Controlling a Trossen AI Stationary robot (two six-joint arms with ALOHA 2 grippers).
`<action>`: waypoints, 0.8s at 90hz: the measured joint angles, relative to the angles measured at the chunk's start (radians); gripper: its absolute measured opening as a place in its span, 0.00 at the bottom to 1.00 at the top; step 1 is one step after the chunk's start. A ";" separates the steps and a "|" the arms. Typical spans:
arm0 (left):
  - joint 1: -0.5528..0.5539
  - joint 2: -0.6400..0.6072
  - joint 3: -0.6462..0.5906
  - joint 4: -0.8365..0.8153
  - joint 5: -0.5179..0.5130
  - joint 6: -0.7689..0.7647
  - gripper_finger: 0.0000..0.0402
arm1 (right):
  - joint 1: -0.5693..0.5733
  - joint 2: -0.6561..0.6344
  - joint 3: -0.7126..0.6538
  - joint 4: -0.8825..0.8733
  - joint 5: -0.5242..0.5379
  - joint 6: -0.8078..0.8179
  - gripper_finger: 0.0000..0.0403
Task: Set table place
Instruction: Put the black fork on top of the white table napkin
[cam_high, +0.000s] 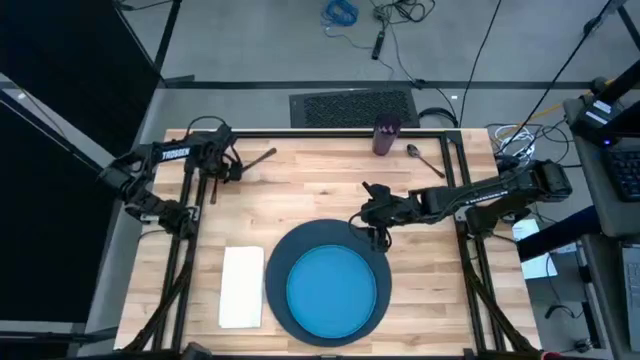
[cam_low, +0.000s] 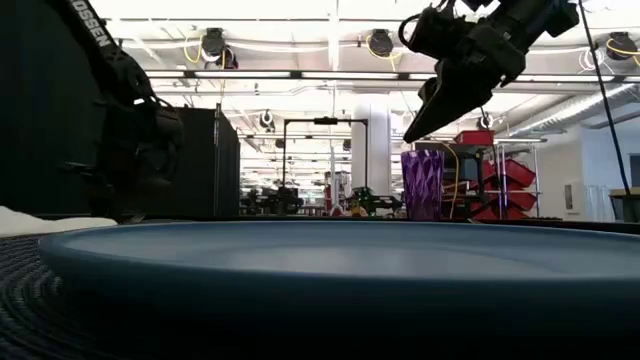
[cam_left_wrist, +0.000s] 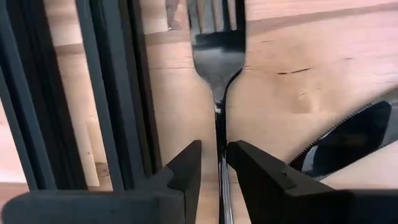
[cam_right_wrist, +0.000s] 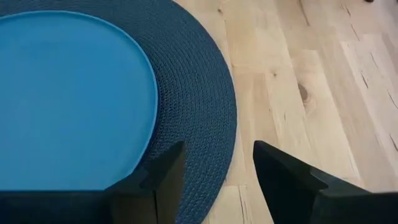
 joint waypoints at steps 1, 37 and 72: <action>0.000 0.000 0.000 -0.001 0.001 0.006 0.15 | 0.000 0.000 0.000 0.000 0.000 0.000 0.44; -0.001 -0.069 -0.004 -0.052 0.020 0.067 0.00 | 0.000 0.000 0.000 0.000 0.002 0.000 0.44; -0.031 -0.335 0.108 -0.282 0.117 0.084 0.00 | 0.000 0.000 0.000 0.000 0.002 -0.003 0.44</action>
